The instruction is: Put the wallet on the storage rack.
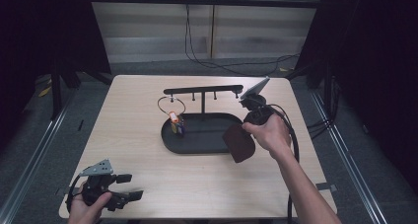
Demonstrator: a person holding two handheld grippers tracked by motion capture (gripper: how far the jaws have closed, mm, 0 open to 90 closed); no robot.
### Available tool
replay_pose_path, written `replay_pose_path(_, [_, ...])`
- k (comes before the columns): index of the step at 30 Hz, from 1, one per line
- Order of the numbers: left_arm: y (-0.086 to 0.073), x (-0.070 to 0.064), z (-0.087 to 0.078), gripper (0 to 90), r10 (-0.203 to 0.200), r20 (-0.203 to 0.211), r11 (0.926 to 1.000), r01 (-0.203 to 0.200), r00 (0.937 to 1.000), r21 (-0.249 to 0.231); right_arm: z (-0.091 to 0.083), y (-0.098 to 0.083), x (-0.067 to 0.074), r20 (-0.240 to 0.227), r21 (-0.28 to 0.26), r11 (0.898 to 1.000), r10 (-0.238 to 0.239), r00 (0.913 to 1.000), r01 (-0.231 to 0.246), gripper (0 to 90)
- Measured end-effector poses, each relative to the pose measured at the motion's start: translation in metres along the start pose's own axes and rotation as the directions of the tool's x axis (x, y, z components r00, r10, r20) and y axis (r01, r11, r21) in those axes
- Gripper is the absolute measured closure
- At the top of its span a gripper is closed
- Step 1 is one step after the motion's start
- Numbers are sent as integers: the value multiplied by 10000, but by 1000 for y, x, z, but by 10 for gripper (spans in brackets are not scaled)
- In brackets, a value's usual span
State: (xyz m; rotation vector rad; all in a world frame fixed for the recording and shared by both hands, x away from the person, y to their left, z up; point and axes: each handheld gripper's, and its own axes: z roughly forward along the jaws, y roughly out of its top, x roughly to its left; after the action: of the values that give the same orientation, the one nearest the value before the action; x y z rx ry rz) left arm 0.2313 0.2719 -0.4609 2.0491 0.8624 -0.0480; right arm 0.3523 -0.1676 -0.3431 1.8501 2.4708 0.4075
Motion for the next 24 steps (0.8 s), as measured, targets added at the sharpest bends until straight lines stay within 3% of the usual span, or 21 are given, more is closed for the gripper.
replay_pose_path(24, [0, 0, 0, 179, 47, 13, 10000, -47, 10000, 27, 10, 24, -12, -523, -588, 9960, 644, 9966, -674, 831])
